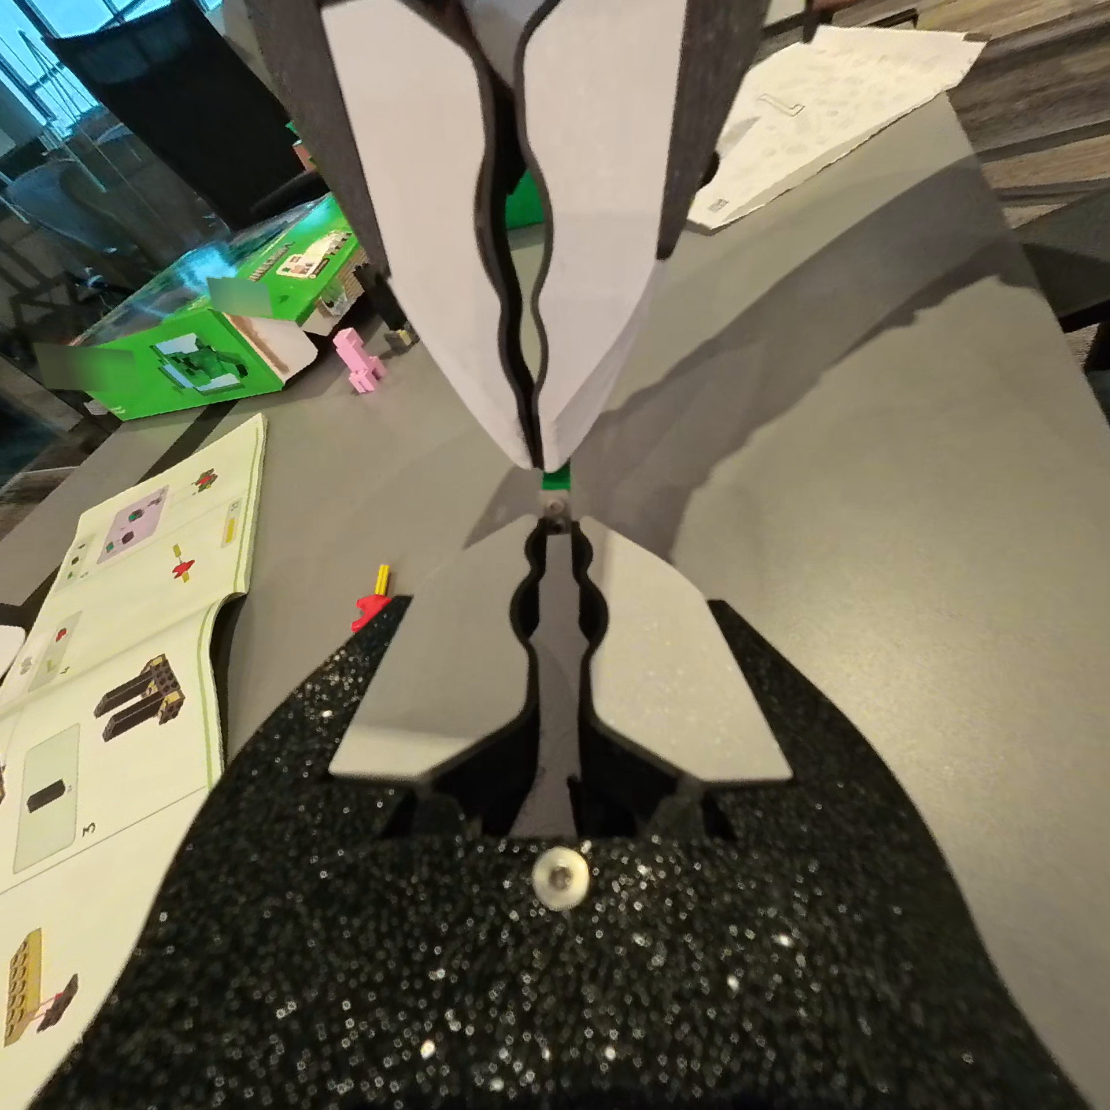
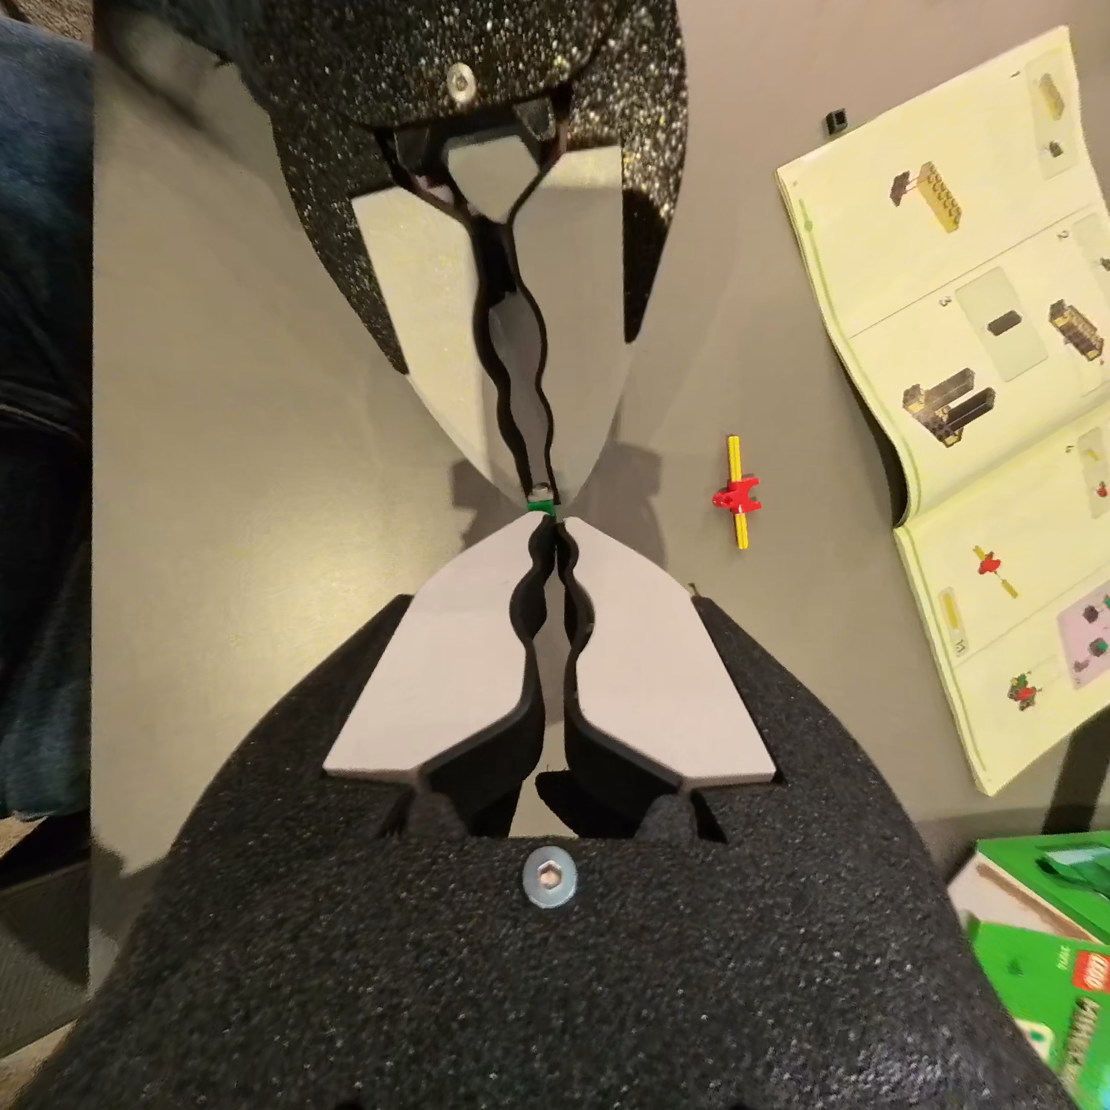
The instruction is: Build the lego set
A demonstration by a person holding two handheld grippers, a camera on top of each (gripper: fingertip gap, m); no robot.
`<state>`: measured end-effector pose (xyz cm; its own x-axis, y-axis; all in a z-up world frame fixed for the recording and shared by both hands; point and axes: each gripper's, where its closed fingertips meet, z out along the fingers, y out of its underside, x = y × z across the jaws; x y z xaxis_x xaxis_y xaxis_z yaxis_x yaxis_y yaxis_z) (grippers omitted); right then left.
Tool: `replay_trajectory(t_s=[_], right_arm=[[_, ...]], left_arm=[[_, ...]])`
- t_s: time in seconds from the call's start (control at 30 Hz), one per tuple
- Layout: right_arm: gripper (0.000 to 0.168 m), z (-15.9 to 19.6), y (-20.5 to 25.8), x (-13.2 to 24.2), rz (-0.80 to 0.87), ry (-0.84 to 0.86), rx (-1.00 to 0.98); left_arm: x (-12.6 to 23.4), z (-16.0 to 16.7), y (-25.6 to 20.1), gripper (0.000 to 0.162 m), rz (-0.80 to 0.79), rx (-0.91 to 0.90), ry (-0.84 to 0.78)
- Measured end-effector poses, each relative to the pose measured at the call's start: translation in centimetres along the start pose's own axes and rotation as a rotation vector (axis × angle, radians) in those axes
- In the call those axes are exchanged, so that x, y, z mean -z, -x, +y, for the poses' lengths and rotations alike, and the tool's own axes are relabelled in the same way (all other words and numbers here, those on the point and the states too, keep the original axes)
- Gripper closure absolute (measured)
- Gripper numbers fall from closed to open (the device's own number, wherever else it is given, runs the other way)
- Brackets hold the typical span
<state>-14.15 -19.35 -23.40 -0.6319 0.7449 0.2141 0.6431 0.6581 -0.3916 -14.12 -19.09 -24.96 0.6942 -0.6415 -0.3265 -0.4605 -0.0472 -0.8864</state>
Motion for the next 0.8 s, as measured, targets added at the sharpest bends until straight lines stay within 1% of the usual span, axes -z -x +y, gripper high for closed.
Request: replay_trajectory(t_s=[0.27,0.8], right_arm=[[0.168,0.02,0.02,-0.08,-0.015,-0.001,-0.012],[0.168,-0.43,-0.76,0.41,0.044,-0.043,-0.010]], left_arm=[[-0.06,0.08,-0.06,0.154,0.009,0.010,0.001],[0.31,-0.24,0.58,0.154,0.022,0.125,-0.047]])
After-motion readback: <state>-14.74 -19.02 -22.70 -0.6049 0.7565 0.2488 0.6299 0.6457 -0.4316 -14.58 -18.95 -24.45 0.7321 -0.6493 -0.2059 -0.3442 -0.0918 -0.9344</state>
